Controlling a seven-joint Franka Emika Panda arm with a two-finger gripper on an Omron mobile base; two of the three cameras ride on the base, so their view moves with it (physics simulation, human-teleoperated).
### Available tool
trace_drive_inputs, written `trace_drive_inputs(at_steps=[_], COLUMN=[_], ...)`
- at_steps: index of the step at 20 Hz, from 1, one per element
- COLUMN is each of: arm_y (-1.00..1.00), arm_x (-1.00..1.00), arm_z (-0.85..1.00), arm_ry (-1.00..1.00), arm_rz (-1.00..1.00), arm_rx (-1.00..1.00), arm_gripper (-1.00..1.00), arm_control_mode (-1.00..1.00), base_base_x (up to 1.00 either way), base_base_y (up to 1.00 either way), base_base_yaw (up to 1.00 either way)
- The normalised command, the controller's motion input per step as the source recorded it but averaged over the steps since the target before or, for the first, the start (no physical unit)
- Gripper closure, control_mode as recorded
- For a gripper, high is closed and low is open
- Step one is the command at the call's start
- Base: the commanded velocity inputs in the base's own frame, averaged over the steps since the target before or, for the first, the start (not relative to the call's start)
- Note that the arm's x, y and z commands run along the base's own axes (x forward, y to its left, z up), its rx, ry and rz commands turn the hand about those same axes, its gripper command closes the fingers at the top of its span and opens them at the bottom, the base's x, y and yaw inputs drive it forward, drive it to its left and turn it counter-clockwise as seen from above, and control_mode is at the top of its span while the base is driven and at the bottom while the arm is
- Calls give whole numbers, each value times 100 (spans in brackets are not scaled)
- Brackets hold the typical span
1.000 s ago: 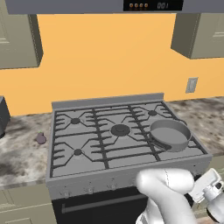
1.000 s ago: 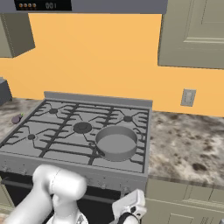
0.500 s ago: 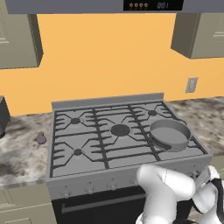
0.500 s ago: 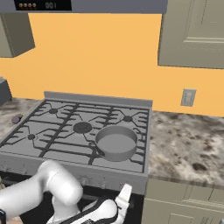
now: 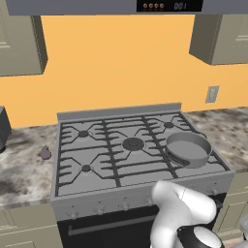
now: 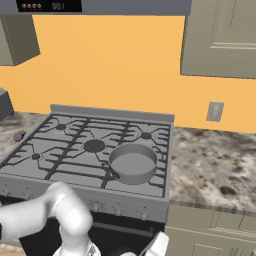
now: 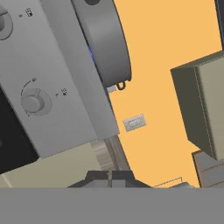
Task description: Turn on the burner for the pot on the stove. Wait thirty seconds for the pot to heat up. Then add the eggplant to the pot.
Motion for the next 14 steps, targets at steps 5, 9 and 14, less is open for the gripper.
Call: trace_drive_inputs(at_steps=[5, 9, 14], arm_y=[-2, 0, 0], arm_x=[-8, 1, 5], arm_z=[6, 0, 0], arm_ry=[-1, 0, 0], arm_rz=[0, 0, 0], arm_rx=[0, 0, 0], arm_gripper=[100, 100, 100], arm_control_mode=[-100, -100, -100], base_base_x=[0, 0, 0], base_base_y=[0, 0, 0], base_base_yaw=[0, 0, 0])
